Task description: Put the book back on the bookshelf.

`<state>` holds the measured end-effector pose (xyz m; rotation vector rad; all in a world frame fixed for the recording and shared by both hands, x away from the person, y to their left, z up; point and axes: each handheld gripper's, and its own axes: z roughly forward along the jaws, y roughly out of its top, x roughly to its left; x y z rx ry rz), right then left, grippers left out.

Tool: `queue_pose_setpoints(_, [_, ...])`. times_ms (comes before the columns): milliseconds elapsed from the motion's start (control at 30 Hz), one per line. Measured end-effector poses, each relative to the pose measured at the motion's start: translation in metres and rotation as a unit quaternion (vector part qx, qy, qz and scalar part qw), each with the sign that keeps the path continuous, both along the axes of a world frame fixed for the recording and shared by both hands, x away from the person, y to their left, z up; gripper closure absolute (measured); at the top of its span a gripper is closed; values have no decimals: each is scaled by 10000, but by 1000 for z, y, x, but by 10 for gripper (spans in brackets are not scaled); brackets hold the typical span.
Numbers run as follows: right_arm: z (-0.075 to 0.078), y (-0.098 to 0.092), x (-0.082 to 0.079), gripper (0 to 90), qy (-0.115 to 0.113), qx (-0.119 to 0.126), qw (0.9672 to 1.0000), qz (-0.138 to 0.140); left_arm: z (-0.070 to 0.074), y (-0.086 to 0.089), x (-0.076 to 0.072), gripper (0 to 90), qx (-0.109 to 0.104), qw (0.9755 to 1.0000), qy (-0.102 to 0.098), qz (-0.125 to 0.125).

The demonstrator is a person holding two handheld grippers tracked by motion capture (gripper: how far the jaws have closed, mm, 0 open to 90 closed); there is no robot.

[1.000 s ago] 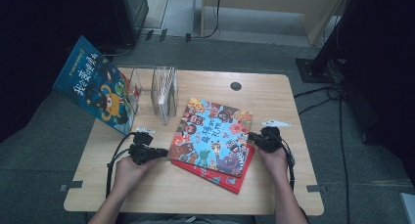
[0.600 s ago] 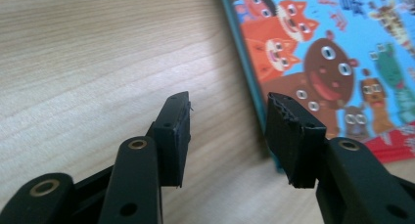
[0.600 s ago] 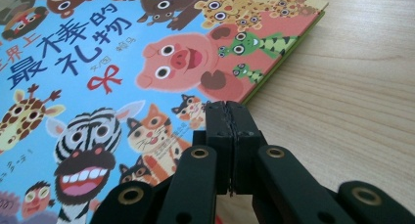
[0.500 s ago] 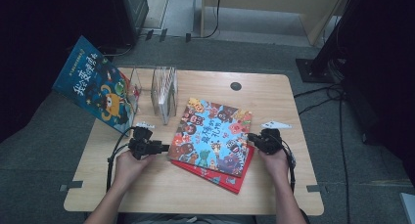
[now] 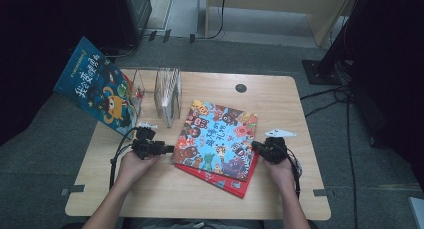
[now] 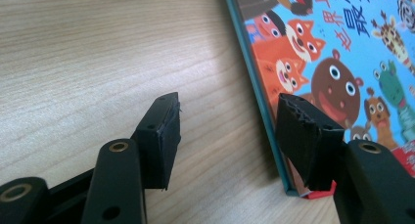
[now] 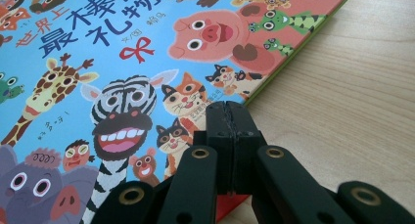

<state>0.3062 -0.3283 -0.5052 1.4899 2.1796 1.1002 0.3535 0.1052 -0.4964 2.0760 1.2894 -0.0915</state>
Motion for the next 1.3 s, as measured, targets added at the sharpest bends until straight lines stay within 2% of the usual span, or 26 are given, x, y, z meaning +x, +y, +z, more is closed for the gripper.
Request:
queue_pose_setpoints(67, [-1, 0, -1, 897, 7, 1, 10000, -1, 3, -2, 5, 398, -23, 10000, -9, -32])
queue_pose_setpoints(133, [-1, 1, -2, 897, 39, 4, 10000, -9, 6, -7, 10, 369, -105, 9998, 24, -172])
queue_pose_setpoints(267, [-1, 1, -5, 897, 15, -23, 10000, -17, 10, -18, 20, 322, -46, 9993, 10, -379])
queue_pose_setpoints(367, [-1, 2, -7, 897, 17, -37, 10000, -12, 9, -20, 27, 284, -179, 9989, 81, -428])
queue_pose_setpoints(467, [-1, 2, -7, 899, 13, -28, 10000, -28, 9, -23, 33, 292, -137, 9988, 130, -447])
queue_pose_setpoints(900, [-2, 3, -7, 900, -2, -7, 10000, -33, 5, -38, 39, 318, -149, 9980, 234, -574])
queue_pose_setpoints(1300, [-3, 11, -5, 900, -87, -54, 9999, 28, 2, -41, 40, 322, -59, 9976, 337, -595])
